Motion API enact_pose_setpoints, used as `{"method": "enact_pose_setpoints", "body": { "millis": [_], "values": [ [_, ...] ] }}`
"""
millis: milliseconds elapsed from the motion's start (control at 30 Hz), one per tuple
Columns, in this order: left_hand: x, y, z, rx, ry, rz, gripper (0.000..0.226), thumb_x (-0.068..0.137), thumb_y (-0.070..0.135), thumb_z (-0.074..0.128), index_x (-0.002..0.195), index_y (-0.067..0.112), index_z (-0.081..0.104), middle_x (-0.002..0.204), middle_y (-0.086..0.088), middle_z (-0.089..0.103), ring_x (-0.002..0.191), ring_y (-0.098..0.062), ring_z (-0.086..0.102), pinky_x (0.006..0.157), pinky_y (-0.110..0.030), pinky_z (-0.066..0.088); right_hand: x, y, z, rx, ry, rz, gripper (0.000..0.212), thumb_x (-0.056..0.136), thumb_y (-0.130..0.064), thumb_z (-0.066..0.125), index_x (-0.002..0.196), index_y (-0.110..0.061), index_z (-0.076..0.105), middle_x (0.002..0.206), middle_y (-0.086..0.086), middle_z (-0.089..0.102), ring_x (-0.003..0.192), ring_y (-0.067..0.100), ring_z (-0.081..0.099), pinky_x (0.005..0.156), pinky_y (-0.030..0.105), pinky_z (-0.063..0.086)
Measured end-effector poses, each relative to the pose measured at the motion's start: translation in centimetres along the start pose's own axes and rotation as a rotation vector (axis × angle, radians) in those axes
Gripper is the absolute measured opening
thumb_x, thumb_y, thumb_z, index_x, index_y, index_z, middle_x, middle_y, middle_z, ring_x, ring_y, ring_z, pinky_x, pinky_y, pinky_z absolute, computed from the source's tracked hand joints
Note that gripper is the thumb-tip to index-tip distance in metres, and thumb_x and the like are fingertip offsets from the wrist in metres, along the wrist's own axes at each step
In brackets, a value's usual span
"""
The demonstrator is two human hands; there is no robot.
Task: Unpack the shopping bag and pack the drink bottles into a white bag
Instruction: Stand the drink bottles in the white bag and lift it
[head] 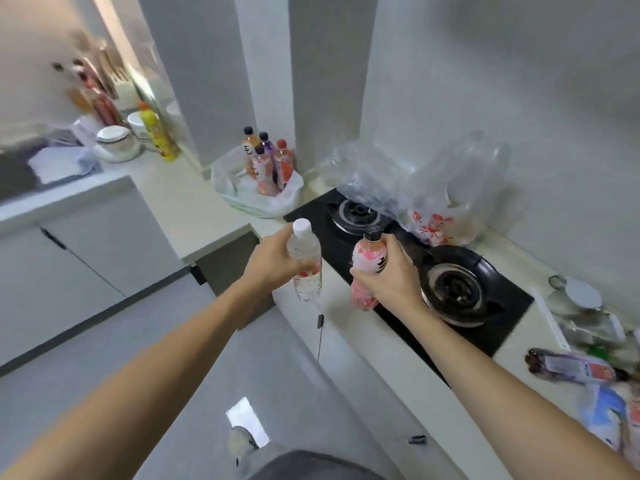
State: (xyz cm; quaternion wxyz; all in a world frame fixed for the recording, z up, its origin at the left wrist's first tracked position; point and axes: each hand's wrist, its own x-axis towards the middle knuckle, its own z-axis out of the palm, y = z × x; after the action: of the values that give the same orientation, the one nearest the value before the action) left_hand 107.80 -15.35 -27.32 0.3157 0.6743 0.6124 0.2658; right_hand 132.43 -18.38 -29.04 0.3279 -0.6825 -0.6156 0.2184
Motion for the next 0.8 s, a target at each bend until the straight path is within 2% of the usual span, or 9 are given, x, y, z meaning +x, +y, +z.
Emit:
{"method": "enact_pose_setpoints", "body": {
  "millis": [133, 200, 300, 400, 500, 633, 800],
  "values": [
    [1.4, -7.5, -8.4, 0.020, 0.062, -0.051, 0.065, 0.063, 0.056, 0.079, 0.120, 0.034, 0.056, 0.108, 0.007, 0.071, 0.093, -0.016, 0.068, 0.081, -0.046, 0.059, 3.0, -7.0, 7.9, 0.000, -0.080, -0.046, 0.081, 0.068, -0.052, 0.086, 0.136, -0.030, 0.048, 0.132, -0.007, 0.062, 0.120, 0.022, 0.061, 0.098, 0.044, 0.052],
    [2.1, -10.6, -12.1, 0.037, 0.097, -0.081, 0.062, 0.059, 0.059, 0.075, 0.113, 0.032, 0.057, 0.101, 0.005, 0.072, 0.087, -0.020, 0.068, 0.077, -0.048, 0.058, 4.4, -10.1, 11.5, 0.009, -0.113, -0.061, 0.073, 0.069, -0.050, 0.086, 0.129, -0.031, 0.050, 0.125, -0.007, 0.063, 0.116, 0.022, 0.061, 0.095, 0.043, 0.053],
    [3.4, -14.5, -16.8, 0.040, 0.113, -0.120, 0.053, 0.061, 0.051, 0.079, 0.106, 0.034, 0.056, 0.097, 0.008, 0.071, 0.085, -0.019, 0.067, 0.076, -0.048, 0.058, 6.2, -14.2, 16.0, 0.040, -0.129, -0.073, 0.053, 0.067, -0.044, 0.083, 0.106, -0.037, 0.048, 0.104, -0.012, 0.062, 0.097, 0.021, 0.064, 0.082, 0.044, 0.055],
    [5.6, -17.5, -20.3, 0.042, 0.118, -0.128, 0.052, 0.064, 0.046, 0.082, 0.108, 0.036, 0.057, 0.101, 0.009, 0.072, 0.088, -0.018, 0.068, 0.079, -0.045, 0.059, 8.3, -17.6, 19.4, 0.059, -0.148, -0.083, 0.057, 0.068, -0.040, 0.085, 0.113, -0.035, 0.050, 0.108, -0.011, 0.062, 0.103, 0.020, 0.063, 0.084, 0.041, 0.054],
    [8.5, -19.3, -22.4, 0.039, 0.119, -0.116, 0.056, 0.066, 0.043, 0.085, 0.114, 0.033, 0.058, 0.107, 0.007, 0.071, 0.091, -0.018, 0.066, 0.080, -0.040, 0.058, 10.9, -19.5, 22.0, 0.061, -0.150, -0.093, 0.061, 0.067, -0.042, 0.086, 0.116, -0.033, 0.050, 0.112, -0.010, 0.063, 0.106, 0.021, 0.063, 0.085, 0.041, 0.055],
    [14.0, -21.3, -24.1, 0.003, 0.103, -0.083, 0.059, 0.065, 0.044, 0.084, 0.117, 0.036, 0.057, 0.108, 0.009, 0.069, 0.095, -0.018, 0.066, 0.077, -0.036, 0.056, 15.6, -20.4, 25.4, 0.089, -0.137, -0.065, 0.065, 0.067, -0.040, 0.086, 0.122, -0.034, 0.051, 0.114, -0.013, 0.066, 0.108, 0.018, 0.065, 0.087, 0.041, 0.056],
    [22.5, -23.0, -25.2, -0.035, 0.055, -0.048, 0.060, 0.064, 0.039, 0.085, 0.119, 0.033, 0.061, 0.108, 0.010, 0.070, 0.096, -0.016, 0.067, 0.080, -0.037, 0.058, 23.1, -20.5, 29.6, 0.134, -0.108, -0.008, 0.081, 0.064, -0.041, 0.087, 0.133, -0.042, 0.045, 0.126, -0.011, 0.066, 0.117, 0.019, 0.063, 0.098, 0.049, 0.055]
  ]
}}
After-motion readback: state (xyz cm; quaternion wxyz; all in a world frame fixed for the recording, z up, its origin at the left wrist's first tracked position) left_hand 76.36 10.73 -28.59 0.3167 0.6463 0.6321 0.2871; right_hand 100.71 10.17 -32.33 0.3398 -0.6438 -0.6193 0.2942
